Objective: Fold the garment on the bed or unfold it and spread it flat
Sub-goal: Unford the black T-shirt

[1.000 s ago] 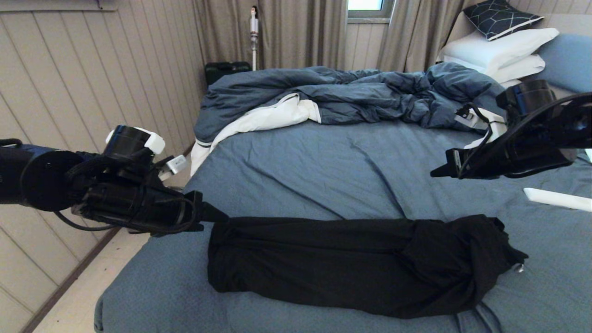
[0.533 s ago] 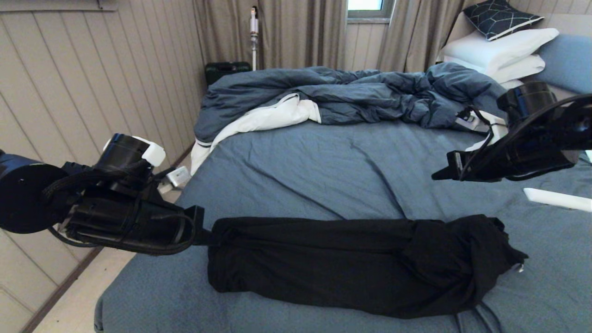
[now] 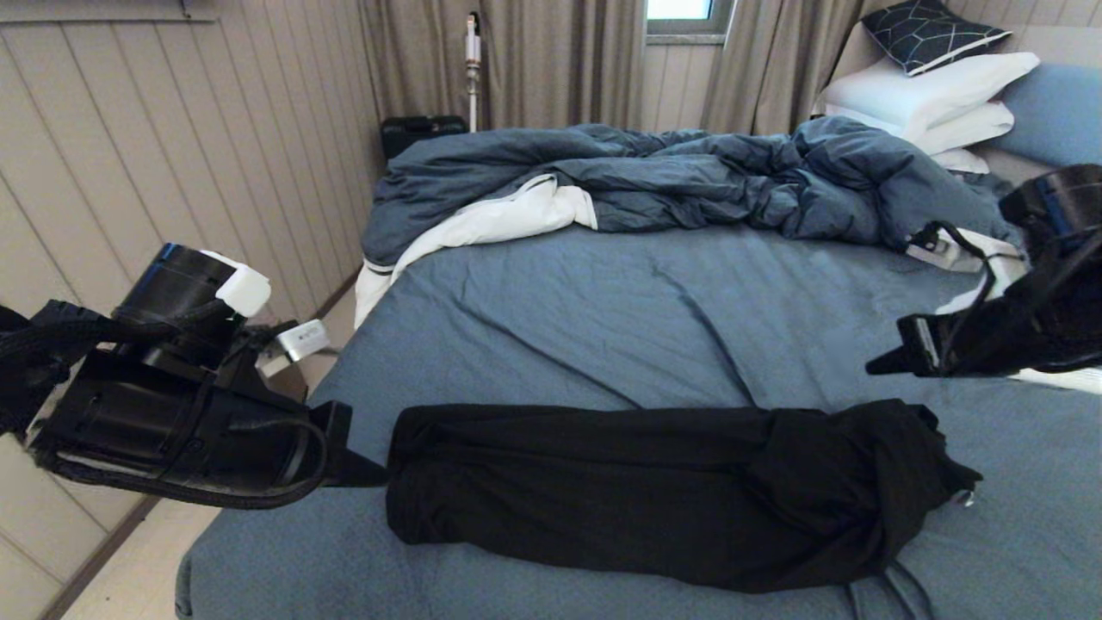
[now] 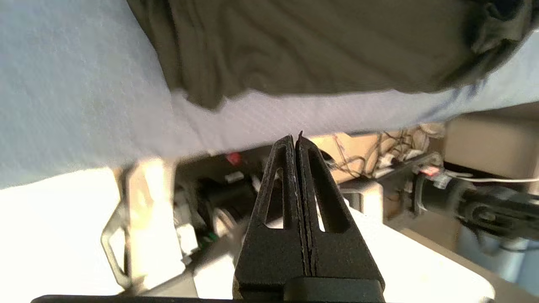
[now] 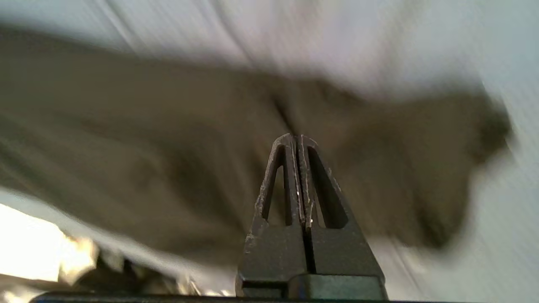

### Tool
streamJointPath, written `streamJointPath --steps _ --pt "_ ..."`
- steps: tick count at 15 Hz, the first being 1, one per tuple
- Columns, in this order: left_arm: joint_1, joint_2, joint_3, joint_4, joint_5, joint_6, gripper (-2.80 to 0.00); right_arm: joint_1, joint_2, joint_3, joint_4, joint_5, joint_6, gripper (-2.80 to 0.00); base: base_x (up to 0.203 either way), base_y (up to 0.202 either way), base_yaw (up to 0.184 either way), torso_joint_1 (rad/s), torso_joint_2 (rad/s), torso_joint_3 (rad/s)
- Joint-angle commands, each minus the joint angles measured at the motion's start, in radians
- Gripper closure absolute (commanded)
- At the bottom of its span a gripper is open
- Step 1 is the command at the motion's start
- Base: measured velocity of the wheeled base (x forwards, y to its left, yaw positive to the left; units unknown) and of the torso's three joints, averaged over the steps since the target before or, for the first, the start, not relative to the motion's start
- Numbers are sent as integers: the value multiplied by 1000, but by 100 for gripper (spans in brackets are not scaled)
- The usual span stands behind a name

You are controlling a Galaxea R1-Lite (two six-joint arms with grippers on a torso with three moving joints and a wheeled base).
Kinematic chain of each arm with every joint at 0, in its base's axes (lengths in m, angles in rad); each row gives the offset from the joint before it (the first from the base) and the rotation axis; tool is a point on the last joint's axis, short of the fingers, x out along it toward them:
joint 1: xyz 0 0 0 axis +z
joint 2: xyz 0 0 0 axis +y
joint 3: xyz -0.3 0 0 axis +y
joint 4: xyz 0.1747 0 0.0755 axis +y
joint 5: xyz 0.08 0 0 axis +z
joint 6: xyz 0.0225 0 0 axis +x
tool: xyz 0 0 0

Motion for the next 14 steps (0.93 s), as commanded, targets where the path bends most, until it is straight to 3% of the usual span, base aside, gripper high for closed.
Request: streamJointPath --steps 1,4,5,7,14 --pt "-10 -36 -21 41 -2 -13 0 -27 -51 38 39 -26 -58 0 0 0 0 0 0 0" --pt "-11 -74 -4 52 15 -16 0 -54 -71 76 48 -49 -96 0 0 0 0 0 0 0" --pt "-11 -71 4 46 36 -16 0 -59 -69 90 41 -69 -100 -280 0 0 0 0 0 0" --pt "-11 -66 10 40 60 -13 0 -60 -65 100 31 -123 -111 -280 0 0 0 0 0 0" --pt "-16 56 -21 -7 49 -8 0 -63 57 93 28 -127 -109 -280 0 0 0 0 0 0"
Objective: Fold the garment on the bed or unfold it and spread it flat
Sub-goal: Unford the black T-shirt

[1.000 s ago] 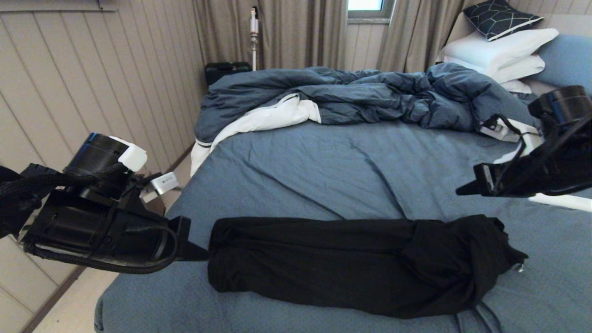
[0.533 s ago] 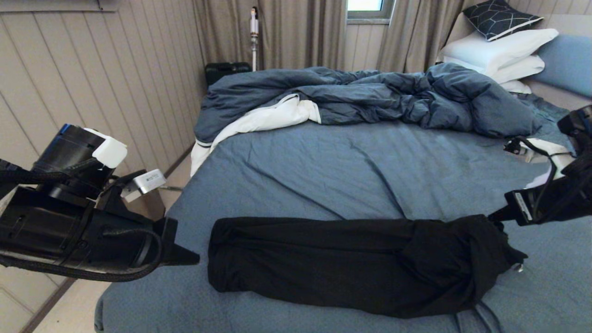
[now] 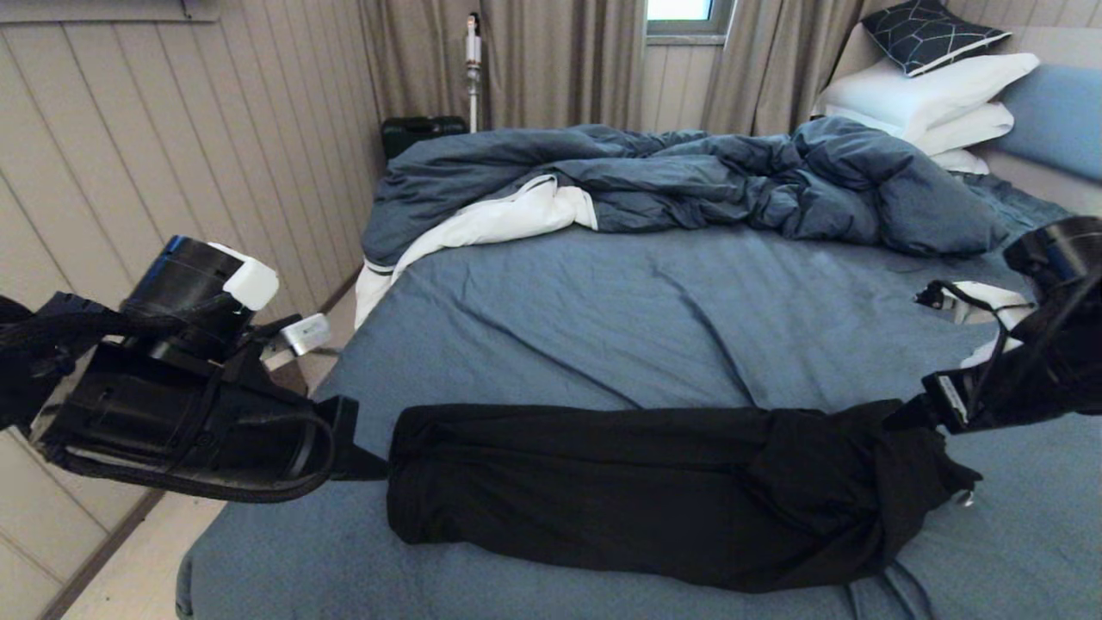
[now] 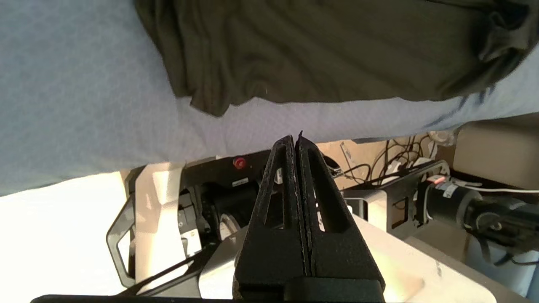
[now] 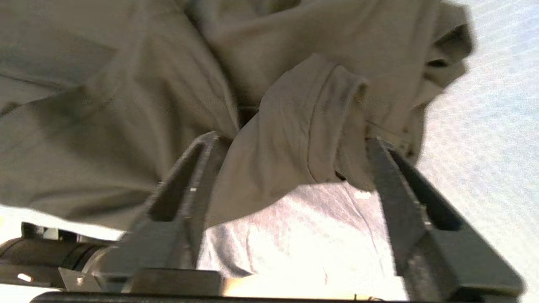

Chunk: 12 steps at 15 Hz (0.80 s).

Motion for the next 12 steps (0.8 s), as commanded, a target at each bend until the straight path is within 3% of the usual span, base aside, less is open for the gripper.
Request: streamJointPath --steps 1,6,7,12 --pt "0 44 -1 1 -2 -5 0 3 59 -9 3 2 -1 -280 0 0 0 0 0 0" --pt "1 57 15 1 1 -4 0 0 132 13 -90 -22 -3 -280 0 0 0 0 0 0" --pt "0 58 12 1 0 -4 0 0 146 14 -97 -26 -4 0 0 0 0 0 0 0" --pt "1 63 9 1 -1 -4 0 4 143 16 -98 -36 -4 0 0 0 0 0 0 0"
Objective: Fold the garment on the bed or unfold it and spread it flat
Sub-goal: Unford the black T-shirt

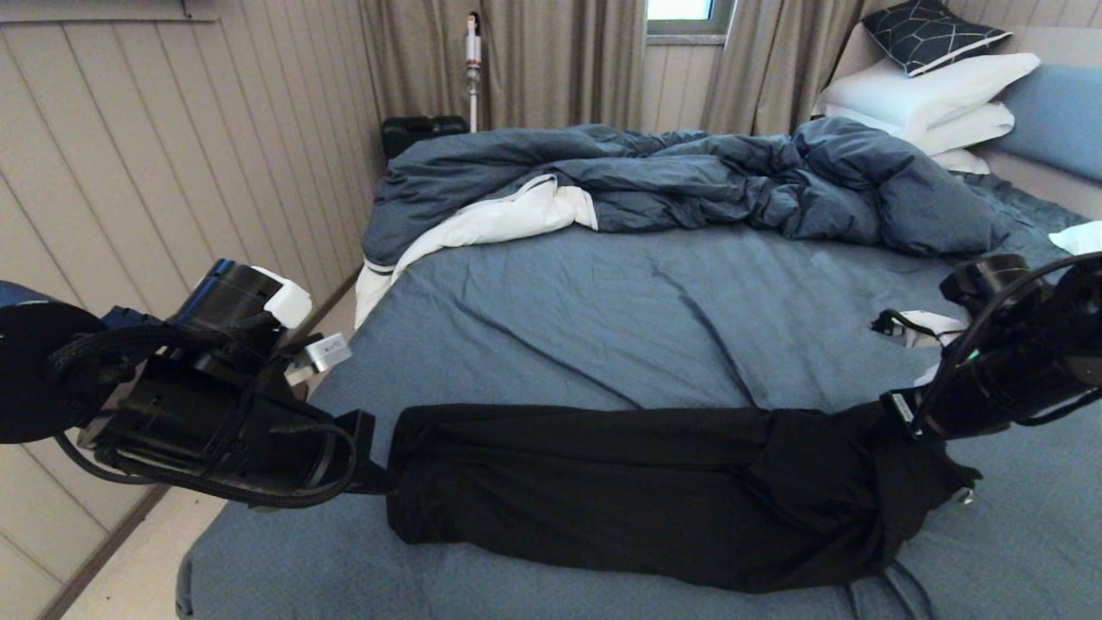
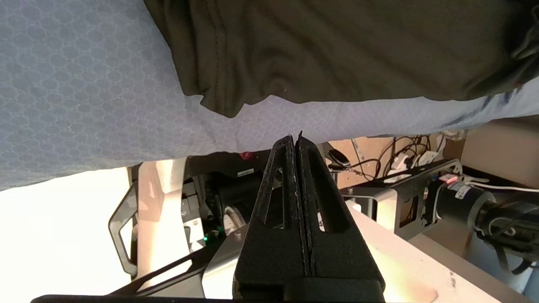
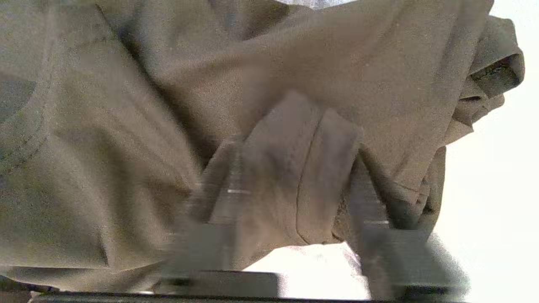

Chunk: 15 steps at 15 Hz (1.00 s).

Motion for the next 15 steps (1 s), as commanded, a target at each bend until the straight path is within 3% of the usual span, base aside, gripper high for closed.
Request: streamJointPath --steps 1,7,13,15 --pt "0 3 5 3 -2 -3 0 -3 -13 3 5 1 -1 0 0 0 0 0 0 0" --pt "-1 0 5 3 -4 -3 0 -73 -224 119 11 -3 -28 0 0 0 0 0 0 0" --pt "-1 1 10 3 -7 -3 0 -181 -402 390 -3 -13 -73 0 0 0 0 0 0 0" --pt "0 1 14 3 -8 -3 0 -196 -408 502 -73 -14 -77 0 0 0 0 0 0 0"
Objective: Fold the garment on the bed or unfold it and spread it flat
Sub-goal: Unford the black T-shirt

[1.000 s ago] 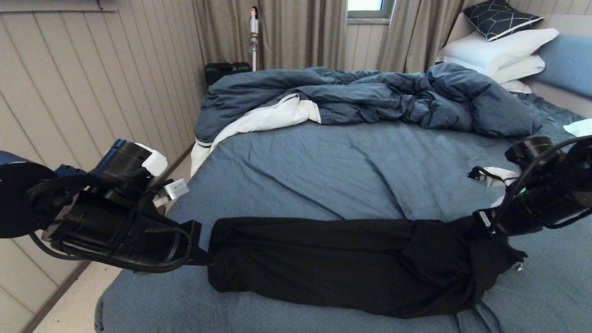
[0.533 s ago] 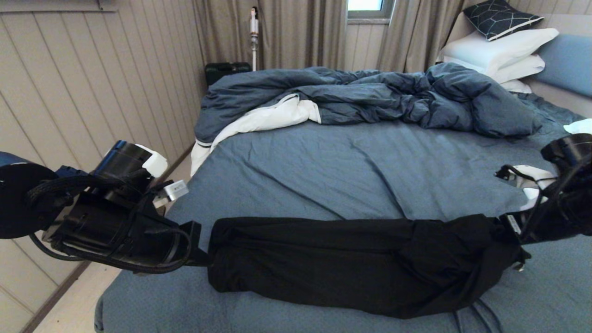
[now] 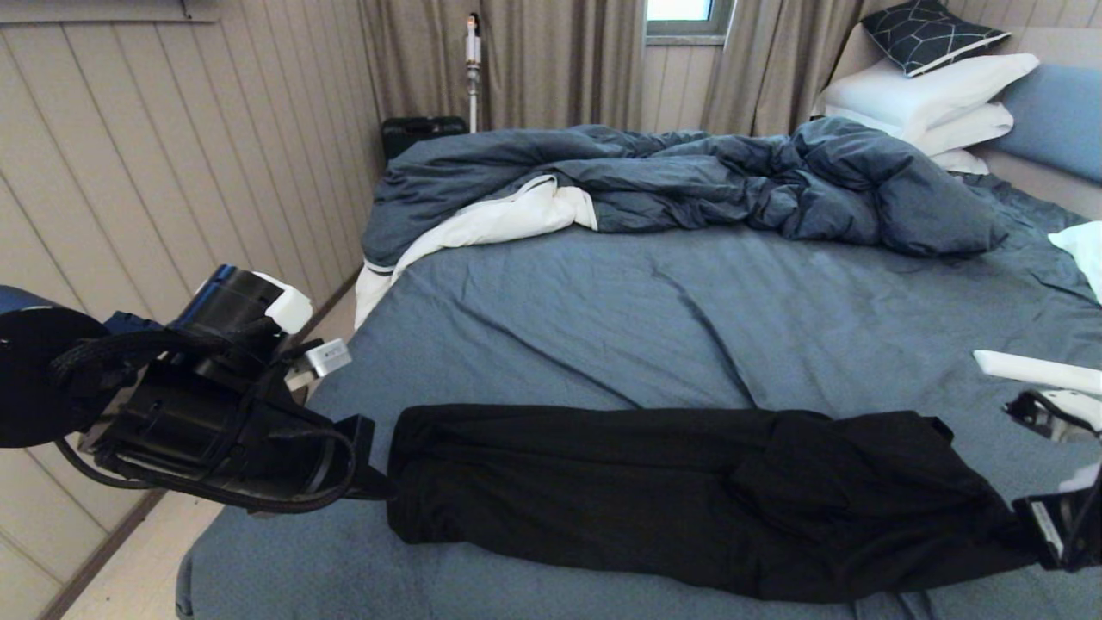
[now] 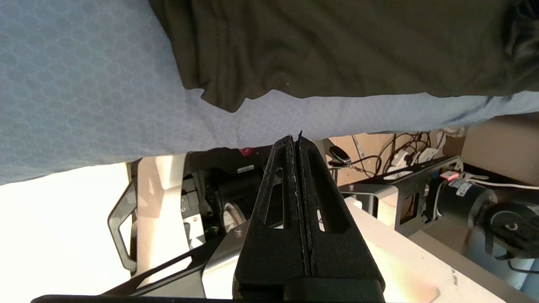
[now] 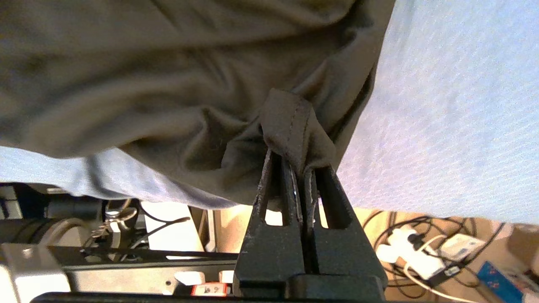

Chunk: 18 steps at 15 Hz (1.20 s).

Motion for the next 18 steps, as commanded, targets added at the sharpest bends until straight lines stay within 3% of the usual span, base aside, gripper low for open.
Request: streamJointPath --steps 1,3,5,6,13,18 --pt "0 -1 8 3 -8 -3 0 -20 -20 89 -65 0 -4 0 0 0 0 0 0 0" --pt "1 -2 10 3 -23 -3 0 -70 -11 143 -155 0 -14 0 0 0 0 0 0 0" --pt "-1 2 8 3 -28 -2 0 -82 8 151 -160 0 -18 0 0 0 0 0 0 0" --pt "0 3 10 3 -29 -1 0 -81 5 153 -169 -1 -21 -280 0 0 0 0 0 0" --pt "0 -9 -2 3 -29 0 0 -78 -131 140 -163 26 -24 -280 0 0 0 0 0 0" --pt "0 -23 -83 3 -39 -4 0 -58 -186 -66 -41 113 -11 -280 0 0 0 0 0 0"
